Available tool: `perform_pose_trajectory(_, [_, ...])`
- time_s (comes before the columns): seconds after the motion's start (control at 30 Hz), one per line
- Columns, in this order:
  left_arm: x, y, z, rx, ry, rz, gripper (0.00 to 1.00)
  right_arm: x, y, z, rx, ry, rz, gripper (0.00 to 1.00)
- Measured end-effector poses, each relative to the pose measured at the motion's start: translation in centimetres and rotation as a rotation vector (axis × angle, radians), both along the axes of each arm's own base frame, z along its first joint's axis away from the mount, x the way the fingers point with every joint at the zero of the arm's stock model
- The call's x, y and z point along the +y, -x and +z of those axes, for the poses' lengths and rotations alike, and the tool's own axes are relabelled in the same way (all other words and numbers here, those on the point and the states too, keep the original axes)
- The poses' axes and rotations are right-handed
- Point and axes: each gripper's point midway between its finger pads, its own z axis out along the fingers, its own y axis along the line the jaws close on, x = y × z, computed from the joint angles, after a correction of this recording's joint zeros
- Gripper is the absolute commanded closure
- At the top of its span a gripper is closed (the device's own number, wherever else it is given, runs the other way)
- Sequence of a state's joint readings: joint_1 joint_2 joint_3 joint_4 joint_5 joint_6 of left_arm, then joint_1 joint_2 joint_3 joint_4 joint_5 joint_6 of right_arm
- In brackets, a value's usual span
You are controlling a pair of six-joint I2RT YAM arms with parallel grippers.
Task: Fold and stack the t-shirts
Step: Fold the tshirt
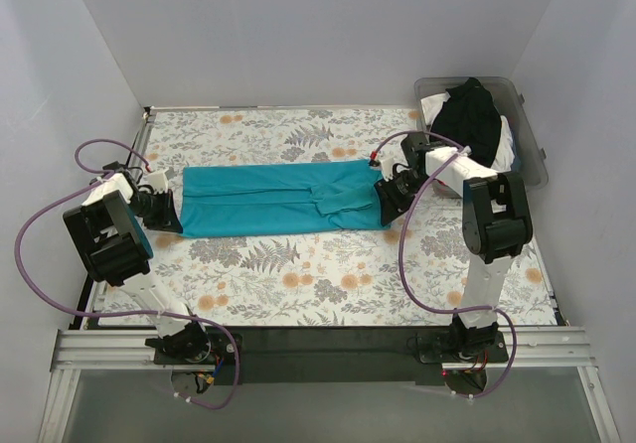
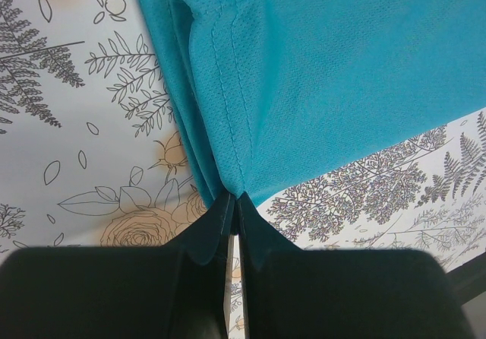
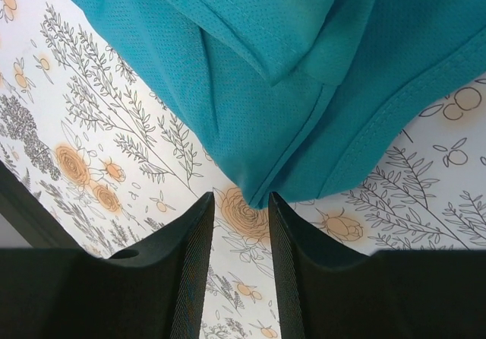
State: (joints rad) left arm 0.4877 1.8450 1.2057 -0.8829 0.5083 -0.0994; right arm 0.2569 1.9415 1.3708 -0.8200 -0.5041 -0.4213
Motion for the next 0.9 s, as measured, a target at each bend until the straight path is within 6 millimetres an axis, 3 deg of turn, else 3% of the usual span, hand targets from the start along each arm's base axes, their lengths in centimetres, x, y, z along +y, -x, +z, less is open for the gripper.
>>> perform_pose_trajectory(0.3, [0.0, 0.0, 0.0, -0.001, -0.001, -0.003, 1.00, 0.0, -0.4, -0.6, -0.010, 0.020, 0.000, 0.54])
perform_pose_trajectory(0.63, [0.0, 0.0, 0.0, -0.002, -0.002, -0.005, 1.00, 0.0, -0.2, -1.5, 0.004, 0.024, -0.002, 0.66])
perform_pose_trajectory(0.73, [0.0, 0.0, 0.0, -0.002, -0.002, -0.005, 1.00, -0.1, -0.2, -1.7, 0.006, 0.026, 0.001, 0.81])
perform_pose_trajectory(0.77, [0.0, 0.0, 0.0, -0.002, -0.002, -0.005, 1.00, -0.1, -0.2, -1.7, 0.006, 0.027, 0.002, 0.95])
perform_pose_trajectory(0.9, [0.1, 0.0, 0.0, -0.003, -0.005, -0.009, 1.00, -0.2, -0.2, -1.7, 0.008, 0.032, -0.001, 0.99])
